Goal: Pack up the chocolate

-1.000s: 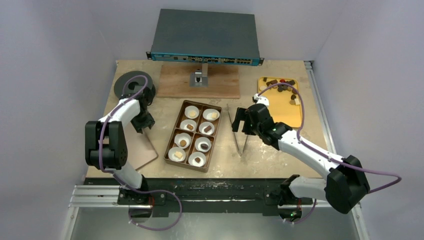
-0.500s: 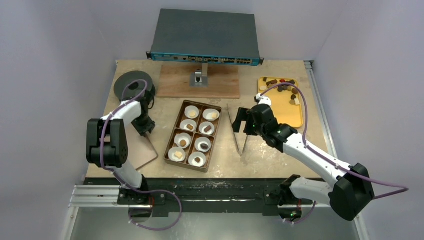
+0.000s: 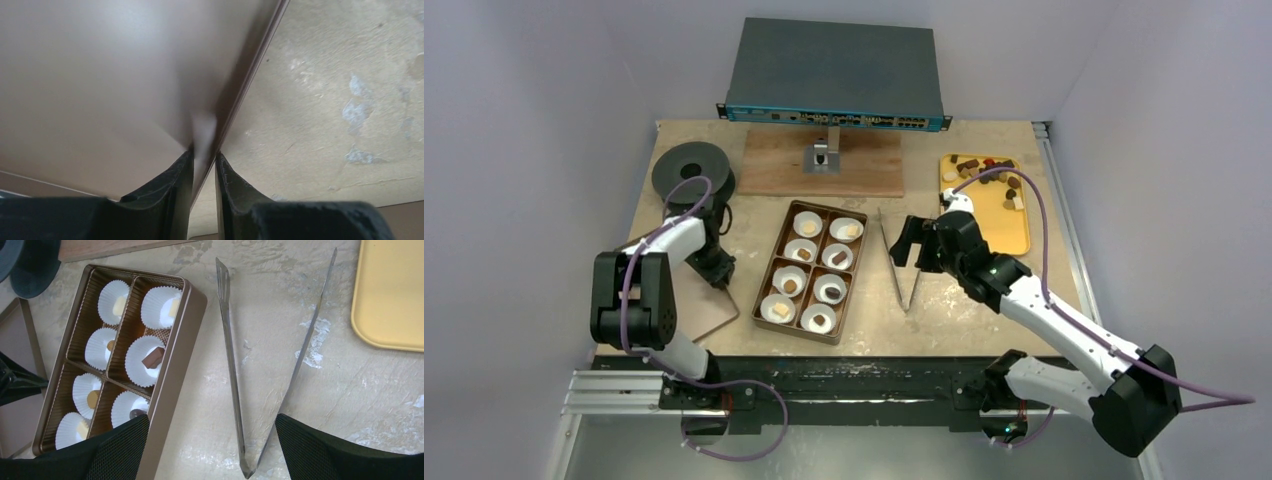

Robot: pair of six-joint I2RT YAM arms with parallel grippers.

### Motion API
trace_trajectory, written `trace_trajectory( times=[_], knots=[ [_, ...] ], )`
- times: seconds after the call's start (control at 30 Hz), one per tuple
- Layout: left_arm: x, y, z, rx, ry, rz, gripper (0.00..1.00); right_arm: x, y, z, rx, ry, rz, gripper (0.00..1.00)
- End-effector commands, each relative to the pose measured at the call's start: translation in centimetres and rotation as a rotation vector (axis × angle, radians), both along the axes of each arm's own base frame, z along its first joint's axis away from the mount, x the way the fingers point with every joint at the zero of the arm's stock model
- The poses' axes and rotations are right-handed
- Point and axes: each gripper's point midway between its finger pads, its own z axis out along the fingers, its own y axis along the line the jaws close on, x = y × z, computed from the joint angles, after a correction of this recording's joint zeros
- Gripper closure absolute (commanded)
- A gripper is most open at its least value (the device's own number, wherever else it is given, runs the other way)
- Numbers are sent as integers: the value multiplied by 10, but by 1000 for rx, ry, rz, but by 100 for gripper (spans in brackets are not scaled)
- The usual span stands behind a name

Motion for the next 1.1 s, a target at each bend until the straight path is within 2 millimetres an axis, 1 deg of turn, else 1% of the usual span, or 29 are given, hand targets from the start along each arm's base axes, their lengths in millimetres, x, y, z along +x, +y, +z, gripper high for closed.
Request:
trace_trajectory(
  times=[0.0, 0.1, 0.13, 0.2, 0.3, 0.37, 0.4, 0.47, 0.5, 0.63, 0.7, 0.8, 0.87, 1.03, 1.07],
  knots=[
    [-9, -2, 5, -18, -20, 55, 82, -5, -5, 3, 6, -14, 1, 1],
    [-13, -2, 4, -17, -10, 41, 97, -7, -5, 4, 14, -17, 8, 1],
    [-14, -2, 4, -17, -11, 34, 100, -8, -5, 5, 18, -20, 9, 1],
    [-17, -1, 4, -16, -16, 15, 100, -9, -4, 7, 20, -24, 16, 1],
    [-17, 2, 17, -1, -40, -18, 100, -8, 1, 17, 34, -45, 46, 1],
    [-16, 5, 35, 19, -76, -41, 100, -8, 7, 26, 55, -62, 80, 1],
    [-17, 7, 48, 28, -104, -51, 100, -8, 12, 31, 73, -71, 95, 1],
    [-17, 9, 67, 41, -141, -73, 100, -6, 19, 41, 103, -88, 120, 1],
    [-18, 9, 77, 44, -153, -85, 100, -5, 22, 42, 109, -87, 129, 1],
    [-24, 10, 109, 53, -217, -123, 100, -2, 33, 54, 140, -108, 168, 1],
    [-27, 8, 124, 49, -265, -138, 100, -3, 43, 61, 174, -115, 210, 1],
    [-31, 2, 149, 20, -335, -172, 100, -4, 60, 73, 238, -123, 279, 1],
    [-33, -4, 170, -1, -399, -196, 100, -2, 69, 81, 271, -133, 305, 1],
    [-39, -21, 234, -69, -597, -246, 100, 4, 86, 109, 354, -176, 347, 1],
    [-40, -24, 246, -84, -629, -254, 100, 5, 90, 117, 376, -190, 357, 1]
  ],
)
